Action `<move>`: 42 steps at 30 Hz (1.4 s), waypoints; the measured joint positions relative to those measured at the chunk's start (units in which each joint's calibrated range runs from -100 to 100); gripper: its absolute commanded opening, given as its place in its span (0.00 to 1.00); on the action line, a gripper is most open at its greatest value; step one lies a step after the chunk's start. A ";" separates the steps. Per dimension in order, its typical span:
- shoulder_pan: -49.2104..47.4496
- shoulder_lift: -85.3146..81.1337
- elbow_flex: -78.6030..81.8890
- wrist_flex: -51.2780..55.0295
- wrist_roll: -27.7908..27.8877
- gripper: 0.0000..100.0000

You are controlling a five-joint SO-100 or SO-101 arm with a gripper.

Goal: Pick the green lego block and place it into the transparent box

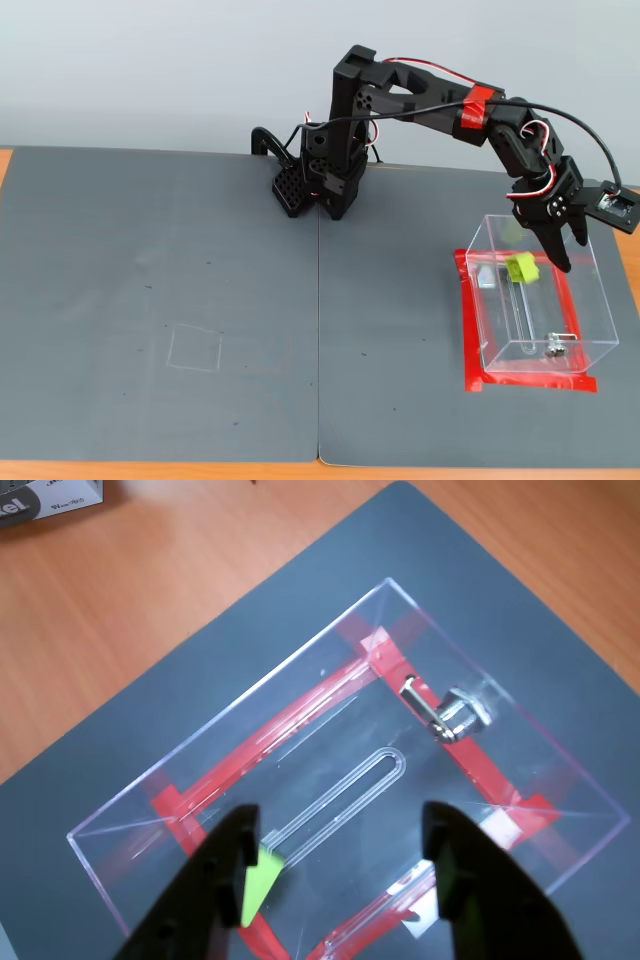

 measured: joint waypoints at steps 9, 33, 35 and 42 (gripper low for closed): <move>3.46 -2.63 2.07 0.00 0.78 0.02; 34.12 -57.60 47.87 0.00 0.88 0.02; 37.66 -60.75 50.92 0.00 0.88 0.02; 49.08 -69.16 61.25 0.00 1.03 0.02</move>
